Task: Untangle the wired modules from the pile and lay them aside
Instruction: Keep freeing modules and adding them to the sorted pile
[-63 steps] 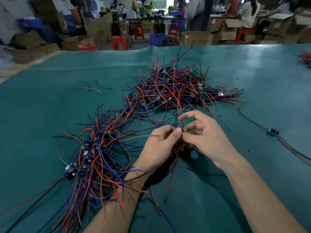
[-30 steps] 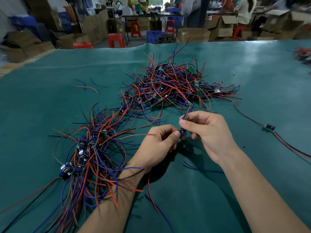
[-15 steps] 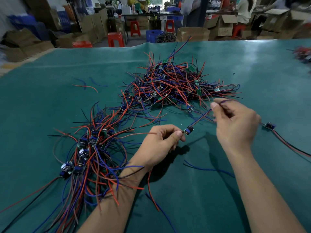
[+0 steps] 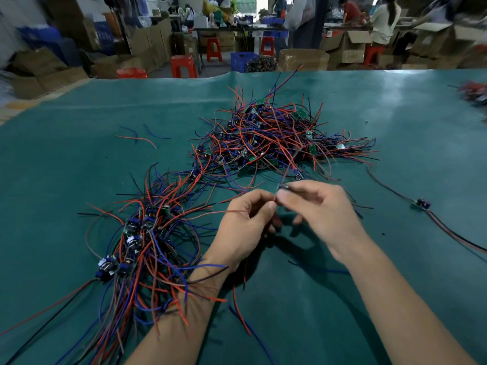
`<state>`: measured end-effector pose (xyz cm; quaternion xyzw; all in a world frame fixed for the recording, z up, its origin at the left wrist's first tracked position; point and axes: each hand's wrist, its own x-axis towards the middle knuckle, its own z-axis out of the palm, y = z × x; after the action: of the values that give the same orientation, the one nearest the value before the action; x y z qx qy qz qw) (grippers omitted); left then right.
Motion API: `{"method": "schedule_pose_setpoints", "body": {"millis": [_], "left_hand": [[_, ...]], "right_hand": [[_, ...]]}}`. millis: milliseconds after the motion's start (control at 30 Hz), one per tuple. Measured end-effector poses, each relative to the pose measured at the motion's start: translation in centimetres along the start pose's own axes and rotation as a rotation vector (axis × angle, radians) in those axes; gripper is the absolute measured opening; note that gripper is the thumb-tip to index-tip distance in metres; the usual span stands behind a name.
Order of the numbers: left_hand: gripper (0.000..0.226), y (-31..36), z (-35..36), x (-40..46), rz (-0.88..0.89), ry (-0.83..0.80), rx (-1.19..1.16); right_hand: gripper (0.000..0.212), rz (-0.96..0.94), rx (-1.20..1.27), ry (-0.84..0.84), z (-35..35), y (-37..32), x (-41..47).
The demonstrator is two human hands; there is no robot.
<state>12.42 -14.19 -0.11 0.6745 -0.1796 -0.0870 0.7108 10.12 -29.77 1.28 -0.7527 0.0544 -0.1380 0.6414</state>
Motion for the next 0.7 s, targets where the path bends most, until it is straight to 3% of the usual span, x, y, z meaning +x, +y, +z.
{"method": "schedule_pose_setpoints", "body": {"millis": [67, 200, 367, 433, 533, 600, 700], "left_hand": [[0.015, 0.0, -0.1, 0.0, -0.001, -0.026, 0.016], [0.017, 0.0, -0.1, 0.0, -0.001, -0.091, 0.050], [0.021, -0.2, -0.1, 0.0, 0.010, -0.134, 0.133], [0.019, -0.4, -0.2, 0.1, -0.007, -0.114, 0.156], [0.021, -0.6, -0.1, 0.2, -0.029, -0.085, 0.168], [0.030, -0.6, -0.1, 0.2, -0.041, -0.057, 0.163], [0.031, -0.5, -0.1, 0.1, -0.051, -0.054, 0.172]], "right_hand": [[0.016, -0.100, -0.051, -0.015, 0.5, 0.1, -0.1], [0.026, -0.257, -0.002, 0.171, -0.9, -1.0, 0.2], [0.019, -0.438, 0.210, 0.387, -1.5, -6.5, 0.3], [0.011, -0.426, 0.310, 0.293, -0.8, -9.6, 0.3], [0.008, -0.361, 0.324, -0.059, 2.5, -13.1, 0.3], [0.019, -0.374, 0.140, -0.267, 5.5, -14.2, 0.4], [0.050, -0.345, -0.349, -0.450, 8.0, -13.3, 1.8]]}}
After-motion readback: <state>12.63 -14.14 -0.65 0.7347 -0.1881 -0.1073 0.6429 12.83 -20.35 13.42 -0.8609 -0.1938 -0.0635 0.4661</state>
